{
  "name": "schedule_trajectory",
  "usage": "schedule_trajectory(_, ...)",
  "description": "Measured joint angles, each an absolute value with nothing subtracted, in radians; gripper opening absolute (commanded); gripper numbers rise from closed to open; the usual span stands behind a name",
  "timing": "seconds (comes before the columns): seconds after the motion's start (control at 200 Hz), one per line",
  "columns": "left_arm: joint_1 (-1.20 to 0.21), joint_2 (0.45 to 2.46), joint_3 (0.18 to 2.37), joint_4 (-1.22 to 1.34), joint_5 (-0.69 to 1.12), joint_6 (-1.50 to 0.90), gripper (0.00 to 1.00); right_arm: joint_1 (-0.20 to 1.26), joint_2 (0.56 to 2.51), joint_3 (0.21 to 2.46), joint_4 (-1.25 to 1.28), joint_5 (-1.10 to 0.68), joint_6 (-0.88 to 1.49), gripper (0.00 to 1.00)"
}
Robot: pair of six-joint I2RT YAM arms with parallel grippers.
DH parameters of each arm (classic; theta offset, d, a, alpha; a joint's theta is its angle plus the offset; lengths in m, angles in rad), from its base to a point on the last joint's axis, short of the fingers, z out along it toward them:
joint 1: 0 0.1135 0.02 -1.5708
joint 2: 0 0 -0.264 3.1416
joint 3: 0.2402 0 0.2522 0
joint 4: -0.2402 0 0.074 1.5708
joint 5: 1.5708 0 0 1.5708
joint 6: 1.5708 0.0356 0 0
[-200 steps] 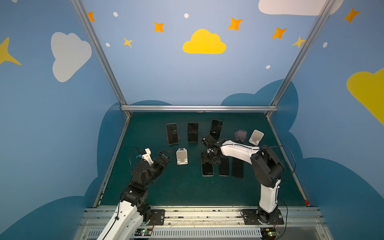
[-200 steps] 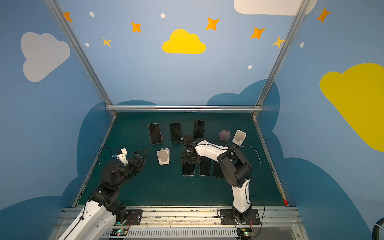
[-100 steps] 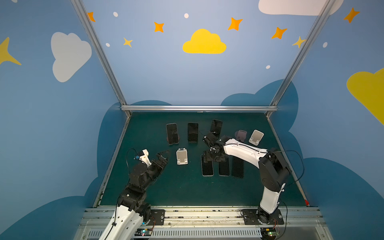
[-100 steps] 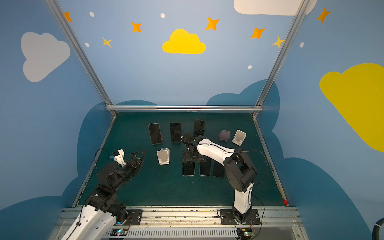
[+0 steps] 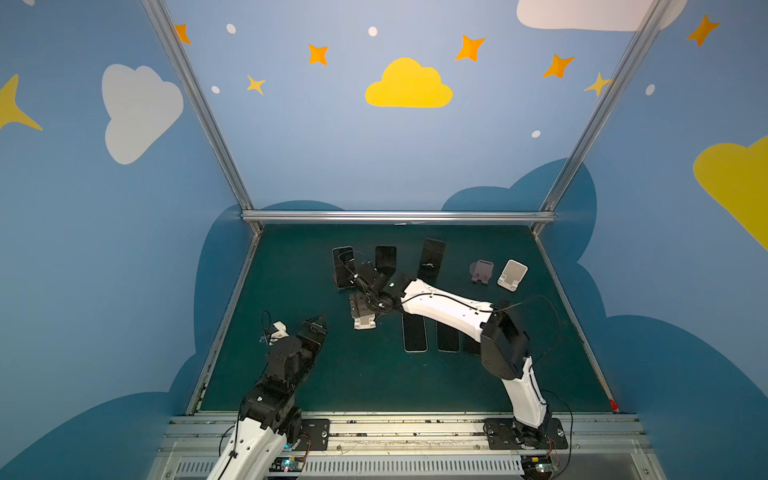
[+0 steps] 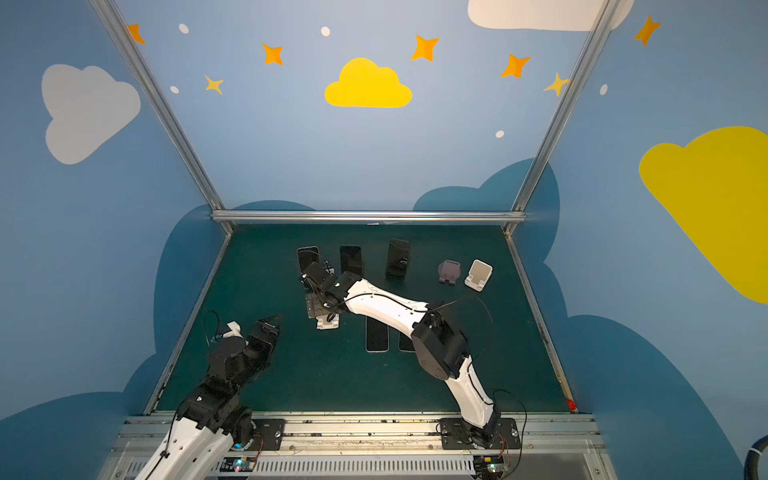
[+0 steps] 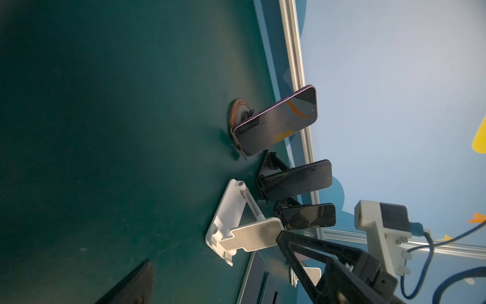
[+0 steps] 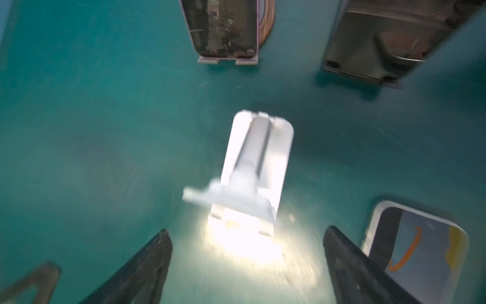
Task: Remove the phone from the phone stand
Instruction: Pick up the phone stand from the center of the table.
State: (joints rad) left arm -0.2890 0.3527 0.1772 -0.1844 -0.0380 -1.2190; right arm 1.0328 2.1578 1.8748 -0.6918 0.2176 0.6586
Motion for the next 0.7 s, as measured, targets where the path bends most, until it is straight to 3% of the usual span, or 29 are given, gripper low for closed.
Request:
schedule_trajectory(0.285,-0.186,0.623,0.161,-0.044,0.092,-1.265,1.00,1.031,2.239,1.927,-0.714,0.219,0.693,0.90)
schedule_trajectory(0.561,-0.185,0.747,0.222,0.039,0.135,-1.277,1.00,1.034,2.284,1.954,-0.717,0.241,0.745,0.68)
schedule_trajectory(0.701,-0.185,0.771,0.230,0.060,0.138,-1.281,1.00,1.043,2.284,1.954,-0.718,0.273,0.760,0.63)
